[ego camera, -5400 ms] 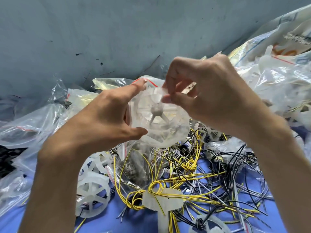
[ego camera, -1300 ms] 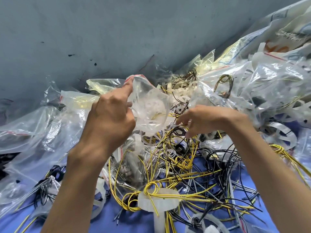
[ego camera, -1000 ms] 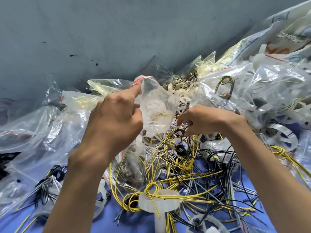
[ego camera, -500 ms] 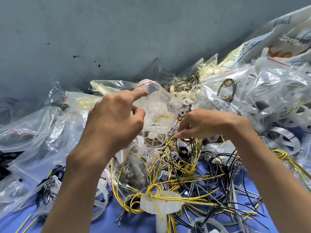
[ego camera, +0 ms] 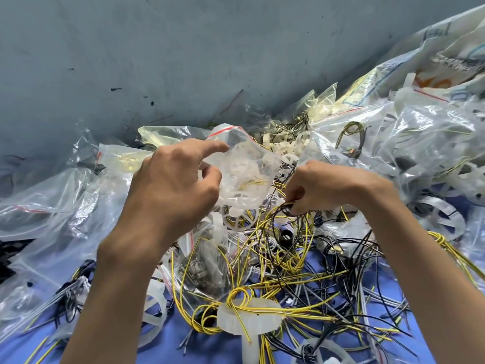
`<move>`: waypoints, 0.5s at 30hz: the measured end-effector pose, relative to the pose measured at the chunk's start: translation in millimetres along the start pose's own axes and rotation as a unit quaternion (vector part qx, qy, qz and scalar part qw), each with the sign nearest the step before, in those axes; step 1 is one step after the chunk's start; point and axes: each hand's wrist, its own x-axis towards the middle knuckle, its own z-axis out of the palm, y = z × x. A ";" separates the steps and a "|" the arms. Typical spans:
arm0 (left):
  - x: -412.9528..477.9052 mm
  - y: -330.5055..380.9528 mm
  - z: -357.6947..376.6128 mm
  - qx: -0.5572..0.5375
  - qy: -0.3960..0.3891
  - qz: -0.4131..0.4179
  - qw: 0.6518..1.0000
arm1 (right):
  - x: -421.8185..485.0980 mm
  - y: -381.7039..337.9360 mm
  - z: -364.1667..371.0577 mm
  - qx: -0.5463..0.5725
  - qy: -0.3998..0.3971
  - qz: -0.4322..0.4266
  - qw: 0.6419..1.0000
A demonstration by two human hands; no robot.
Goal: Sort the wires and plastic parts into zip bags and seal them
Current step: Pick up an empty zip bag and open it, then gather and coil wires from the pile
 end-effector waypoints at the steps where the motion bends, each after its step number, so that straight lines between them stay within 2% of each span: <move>1: 0.2 -0.1 0.4 -0.015 0.002 0.009 1.000 | -1.1 1.9 -2.7 0.009 0.017 -0.007 1.000; 9: 1.1 4.0 5.5 -0.051 0.021 0.046 0.997 | -16.9 16.7 -28.2 0.108 0.115 -0.043 0.986; 15: -1.2 9.3 6.8 -0.055 0.032 0.061 0.996 | -28.3 9.3 -40.8 0.241 0.180 -0.084 0.950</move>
